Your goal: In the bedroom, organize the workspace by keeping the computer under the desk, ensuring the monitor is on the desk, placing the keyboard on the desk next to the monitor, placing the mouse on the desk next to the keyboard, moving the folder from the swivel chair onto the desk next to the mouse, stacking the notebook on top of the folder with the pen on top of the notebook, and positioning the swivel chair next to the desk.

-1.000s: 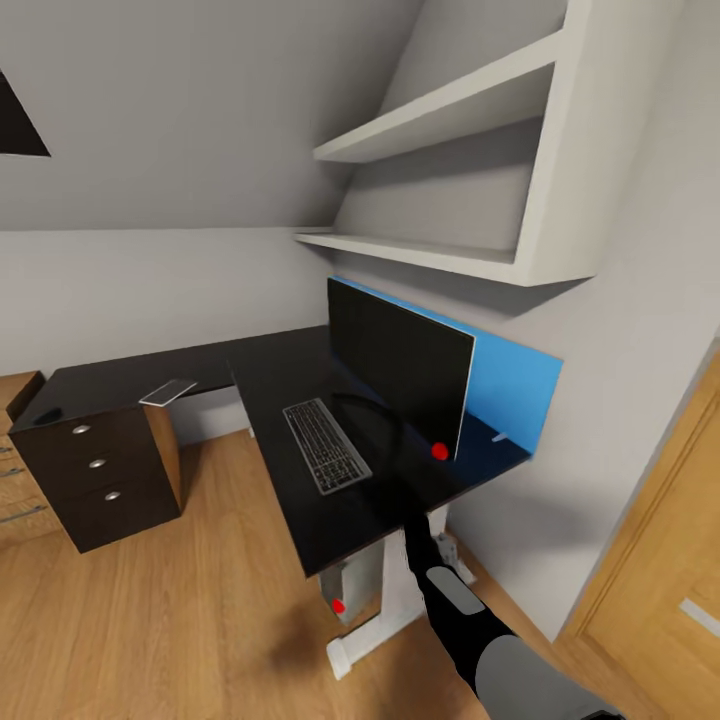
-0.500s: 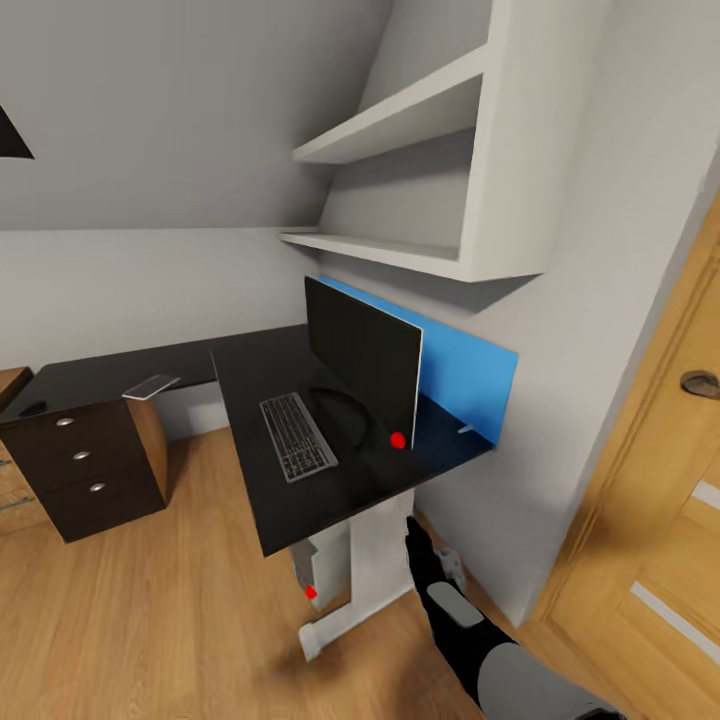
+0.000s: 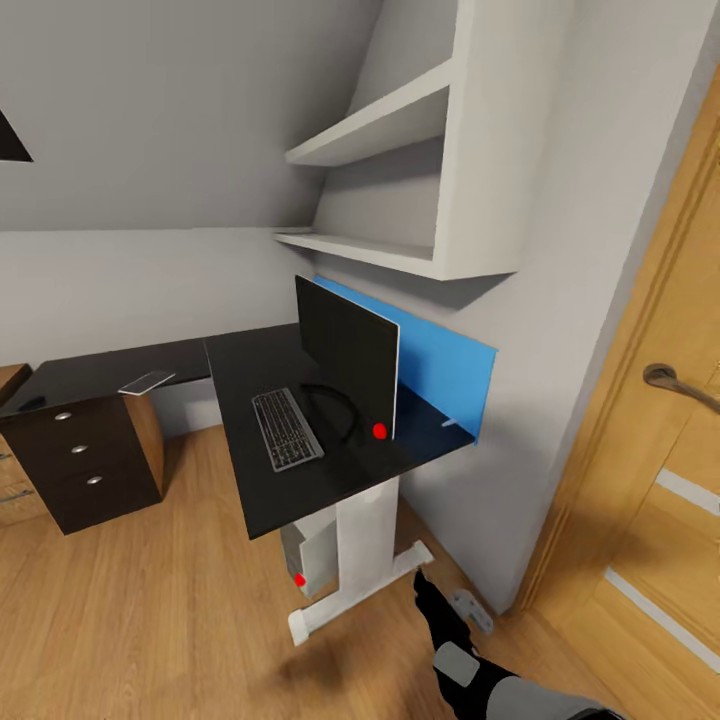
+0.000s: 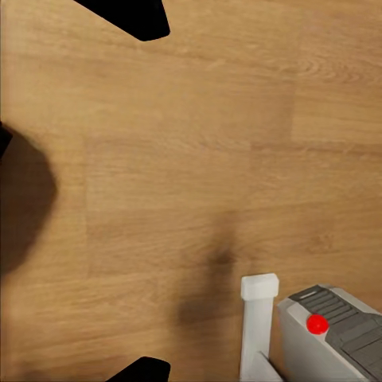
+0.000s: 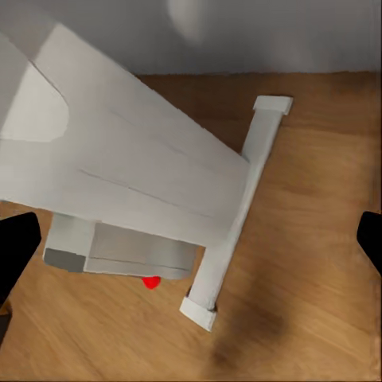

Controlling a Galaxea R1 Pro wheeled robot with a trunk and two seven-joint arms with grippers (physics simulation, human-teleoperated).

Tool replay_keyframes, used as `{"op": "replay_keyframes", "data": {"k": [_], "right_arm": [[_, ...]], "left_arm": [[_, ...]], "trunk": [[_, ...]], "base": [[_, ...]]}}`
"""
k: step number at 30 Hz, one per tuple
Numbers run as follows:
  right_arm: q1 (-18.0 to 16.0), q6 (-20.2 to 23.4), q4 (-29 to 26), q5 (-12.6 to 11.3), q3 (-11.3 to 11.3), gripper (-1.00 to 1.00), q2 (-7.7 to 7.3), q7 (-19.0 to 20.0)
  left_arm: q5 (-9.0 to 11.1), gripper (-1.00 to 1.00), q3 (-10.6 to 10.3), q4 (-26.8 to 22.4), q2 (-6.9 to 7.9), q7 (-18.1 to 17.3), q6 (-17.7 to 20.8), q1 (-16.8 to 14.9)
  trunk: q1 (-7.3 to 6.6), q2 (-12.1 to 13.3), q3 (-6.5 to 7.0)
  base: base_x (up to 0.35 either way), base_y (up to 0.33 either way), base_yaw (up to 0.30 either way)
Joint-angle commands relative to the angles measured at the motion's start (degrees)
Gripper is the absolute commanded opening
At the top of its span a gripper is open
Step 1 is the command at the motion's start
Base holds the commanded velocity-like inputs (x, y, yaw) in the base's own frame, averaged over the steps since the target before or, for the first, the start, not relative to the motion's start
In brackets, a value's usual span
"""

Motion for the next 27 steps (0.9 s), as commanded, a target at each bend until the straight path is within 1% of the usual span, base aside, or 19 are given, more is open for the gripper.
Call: {"op": "replay_keyframes", "data": {"k": [1,4,5,10,12,15,18,19,21,22,23,24,27], "right_arm": [[0.28,-0.61,0.52,0.19,0.29,1.0,-0.01,0.37],[2.09,-1.6,1.25,1.66,0.2,1.0,-0.24,0.31],[3.52,-2.48,1.52,2.21,0.17,1.0,-0.65,0.28],[5.75,-6.31,1.89,2.89,0.22,1.0,-1.85,0.3],[6.51,-8.68,2.02,3.18,0.39,1.0,-2.05,0.43],[7.45,-10.59,2.06,3.76,0.55,1.0,-1.97,0.49],[8.77,-13.02,2.04,6.01,0.59,1.0,-1.81,0.5],[9.16,-13.83,2.05,7.77,0.6,1.0,-1.87,0.47],[9.42,-14.32,2.06,9.67,0.6,1.0,-1.95,0.45],[9.63,-14.75,2.07,12.45,0.62,1.0,-2.0,0.4],[9.68,-14.84,2.07,13.25,0.62,1.0,-2.0,0.37],[9.75,-15.03,2.07,14.57,0.61,1.0,-2.01,0.34],[9.8,-15.32,2.07,15.75,0.61,1.0,-2.01,0.32]], "left_arm": [[0.59,1.0,0.09,-0.04,-0.02,-0.47,0.02,0.02],[0.61,1.0,0.08,0.01,-0.03,-0.45,0.05,0.02],[0.63,1.0,0.04,0.09,-0.03,-0.42,0.09,0.02],[0.73,1.0,-0.07,0.3,-0.02,-0.36,0.48,0.02],[0.74,1.0,-0.11,0.39,-0.04,-0.35,1.03,0.02],[0.74,1.0,-0.13,0.46,-0.21,-0.34,2.37,0.02],[0.7,1.0,-0.19,0.5,-0.42,-0.34,5.38,-0.01],[0.68,1.0,-0.21,0.54,-0.48,-0.34,6.94,-0.05],[0.67,1.0,-0.22,0.57,-0.51,-0.37,8.2,-0.16],[0.66,1.0,-0.23,0.59,-0.54,-0.4,9.32,-0.33],[0.66,1.0,-0.24,0.63,-0.55,-0.4,9.55,-0.36],[0.63,1.0,-0.24,0.79,-0.6,-0.41,9.89,-0.5],[0.6,1.0,-0.24,1.57,-0.72,-0.42,10.18,-0.99]], "trunk": [[-0.22,0.38,0.13],[-0.88,1.58,0.67],[-1.1,1.98,0.85],[-2.2,3.99,1.75],[-2.64,4.79,2.11],[-3.3,6.0,2.65],[-3.96,7.2,3.19],[-4.18,7.6,3.37],[-4.62,8.4,3.73],[-4.84,8.8,3.91],[-5.06,9.2,4.08],[-5.28,9.61,4.26],[-5.94,10.81,4.8]], "base": [[-0.016,-0.017,0.0],[-0.01,-0.011,0.0],[-0.005,-0.006,0.0],[-0.003,-0.003,0.0],[-0.001,-0.001,0.0],[0.0,0.0,0.0],[0.0,0.0,0.0],[0.0,0.0,0.0],[0.0,0.0,0.0],[0.0,0.0,0.0],[0.0,0.0,0.0],[0.0,0.0,0.0],[0.0,0.0,0.0]]}}
